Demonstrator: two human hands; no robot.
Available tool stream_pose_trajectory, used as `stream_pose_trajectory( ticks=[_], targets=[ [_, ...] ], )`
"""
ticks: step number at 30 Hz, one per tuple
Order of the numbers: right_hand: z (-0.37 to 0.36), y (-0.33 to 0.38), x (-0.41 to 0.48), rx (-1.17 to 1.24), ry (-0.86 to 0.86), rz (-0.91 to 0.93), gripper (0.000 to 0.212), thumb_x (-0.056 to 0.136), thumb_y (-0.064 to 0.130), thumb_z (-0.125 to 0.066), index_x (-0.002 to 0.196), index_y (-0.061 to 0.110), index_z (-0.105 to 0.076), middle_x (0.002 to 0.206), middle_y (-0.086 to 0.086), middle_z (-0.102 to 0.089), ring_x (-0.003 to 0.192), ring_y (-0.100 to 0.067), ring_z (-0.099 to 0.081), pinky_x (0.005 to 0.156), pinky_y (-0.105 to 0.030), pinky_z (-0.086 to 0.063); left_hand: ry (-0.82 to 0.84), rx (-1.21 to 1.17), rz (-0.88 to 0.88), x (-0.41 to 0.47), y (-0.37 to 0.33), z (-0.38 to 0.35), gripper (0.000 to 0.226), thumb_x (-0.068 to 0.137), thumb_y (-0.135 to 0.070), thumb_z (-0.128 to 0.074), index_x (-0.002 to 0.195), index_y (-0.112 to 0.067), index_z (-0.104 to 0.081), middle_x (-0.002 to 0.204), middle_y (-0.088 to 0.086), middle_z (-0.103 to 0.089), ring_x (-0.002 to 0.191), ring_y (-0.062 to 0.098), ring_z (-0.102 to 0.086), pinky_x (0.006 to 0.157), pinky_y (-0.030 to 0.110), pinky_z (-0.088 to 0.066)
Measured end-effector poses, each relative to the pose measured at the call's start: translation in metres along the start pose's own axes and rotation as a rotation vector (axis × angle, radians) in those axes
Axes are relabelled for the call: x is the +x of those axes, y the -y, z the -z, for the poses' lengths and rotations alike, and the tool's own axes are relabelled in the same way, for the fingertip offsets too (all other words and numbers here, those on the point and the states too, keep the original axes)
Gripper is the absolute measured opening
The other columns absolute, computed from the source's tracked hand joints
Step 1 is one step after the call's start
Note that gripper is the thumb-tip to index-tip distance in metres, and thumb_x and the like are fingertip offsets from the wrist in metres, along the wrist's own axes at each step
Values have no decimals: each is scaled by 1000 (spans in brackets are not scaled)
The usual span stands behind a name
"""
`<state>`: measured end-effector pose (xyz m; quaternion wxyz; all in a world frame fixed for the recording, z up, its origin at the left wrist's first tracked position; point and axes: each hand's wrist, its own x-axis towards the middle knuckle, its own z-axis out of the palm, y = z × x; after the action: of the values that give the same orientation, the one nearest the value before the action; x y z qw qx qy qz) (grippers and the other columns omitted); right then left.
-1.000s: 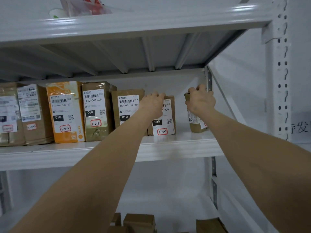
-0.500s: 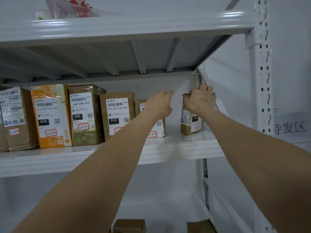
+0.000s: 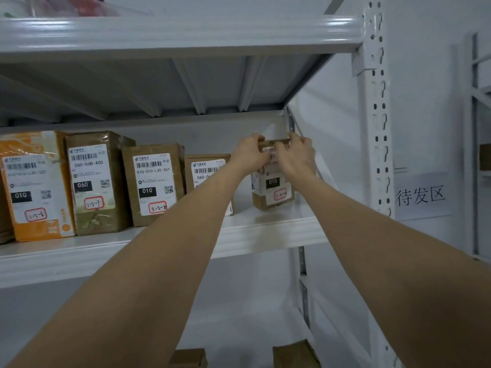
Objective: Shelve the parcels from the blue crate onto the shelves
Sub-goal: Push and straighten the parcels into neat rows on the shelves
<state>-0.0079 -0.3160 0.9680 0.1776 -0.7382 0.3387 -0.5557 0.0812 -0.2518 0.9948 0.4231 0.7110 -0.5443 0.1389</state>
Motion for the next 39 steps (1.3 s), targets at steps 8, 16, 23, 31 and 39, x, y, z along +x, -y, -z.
stream_pose_trajectory(
  ticks=[8, 16, 23, 31, 39],
  targets=[
    [-23, -21, -24, 438, 372, -225, 61, 81, 2, -72, 134, 7, -42, 127, -8, -60, 117, -24, -57, 84, -27, -46, 47, 520, -147, -7, 18, 18, 56, 92, -4, -48, 143, -24, -38, 134, 7, -52, 120, 25, -51, 94, 41, -49],
    [-31, -21, -15, 491, 266, -336, 50, 89, 3, -60, 134, 18, -42, 123, -11, -61, 108, -27, -61, 95, -43, -51, 19, 739, -234, -21, 25, 11, 54, 91, -11, -50, 142, -24, -37, 133, 7, -51, 122, 30, -46, 101, 42, -39],
    [-19, -30, -16, 561, 363, -375, 55, 95, -3, -48, 144, 21, -38, 125, -10, -62, 105, -24, -57, 81, -35, -46, -146, 727, -77, -13, 37, 39, 56, 94, -10, -41, 147, -19, -29, 147, 9, -38, 136, 28, -34, 111, 47, -26],
    [-38, -14, -20, 542, 362, -389, 46, 102, 1, -38, 143, 21, -42, 126, -8, -63, 100, -23, -58, 72, -31, -45, 27, 760, 5, -19, 49, 44, 48, 100, -23, -31, 147, -21, -26, 141, 11, -47, 123, 34, -48, 95, 46, -41],
    [-42, -10, -26, 394, 339, -391, 51, 95, -8, -33, 143, 7, -38, 135, -10, -55, 121, -30, -53, 90, -36, -44, 47, 792, -22, -28, 48, 48, 47, 96, -19, -40, 142, -16, -34, 140, 12, -46, 130, 32, -41, 112, 51, -24]
  ],
)
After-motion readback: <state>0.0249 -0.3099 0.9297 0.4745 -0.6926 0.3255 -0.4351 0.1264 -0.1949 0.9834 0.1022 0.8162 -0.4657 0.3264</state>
